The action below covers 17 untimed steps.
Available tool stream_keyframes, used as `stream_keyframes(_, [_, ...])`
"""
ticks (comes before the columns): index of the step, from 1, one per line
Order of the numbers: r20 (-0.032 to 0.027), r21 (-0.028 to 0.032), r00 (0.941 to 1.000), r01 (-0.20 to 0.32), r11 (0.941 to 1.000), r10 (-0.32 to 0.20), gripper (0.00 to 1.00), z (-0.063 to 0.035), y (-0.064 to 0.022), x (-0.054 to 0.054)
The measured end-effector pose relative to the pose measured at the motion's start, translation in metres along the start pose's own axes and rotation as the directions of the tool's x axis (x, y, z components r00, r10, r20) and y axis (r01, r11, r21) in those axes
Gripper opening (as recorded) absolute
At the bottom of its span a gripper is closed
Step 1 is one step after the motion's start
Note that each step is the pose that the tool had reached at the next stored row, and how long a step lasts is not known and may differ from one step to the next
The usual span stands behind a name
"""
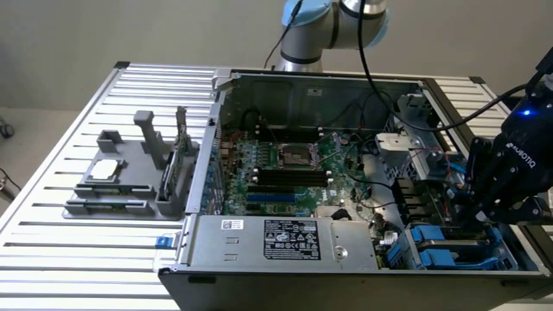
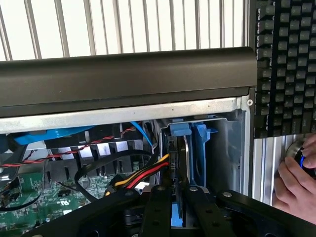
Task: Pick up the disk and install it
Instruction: 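Insert the first disk wire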
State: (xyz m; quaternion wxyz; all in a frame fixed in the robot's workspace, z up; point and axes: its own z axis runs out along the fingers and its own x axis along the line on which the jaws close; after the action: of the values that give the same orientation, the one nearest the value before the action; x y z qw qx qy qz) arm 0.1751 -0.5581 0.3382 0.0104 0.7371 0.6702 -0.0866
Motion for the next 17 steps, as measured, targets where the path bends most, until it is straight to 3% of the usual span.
stream_keyframes(9, [0.0034,0.0001,1.0000,0.001,1.0000,-0.001,0.16,0.0000,0.0001,0.0004])
stream_keyframes(17, [0.0083,-0.0033,0.9997,0.023,0.9997,-0.023,0.16,-0.0002,0.0001,0.0005])
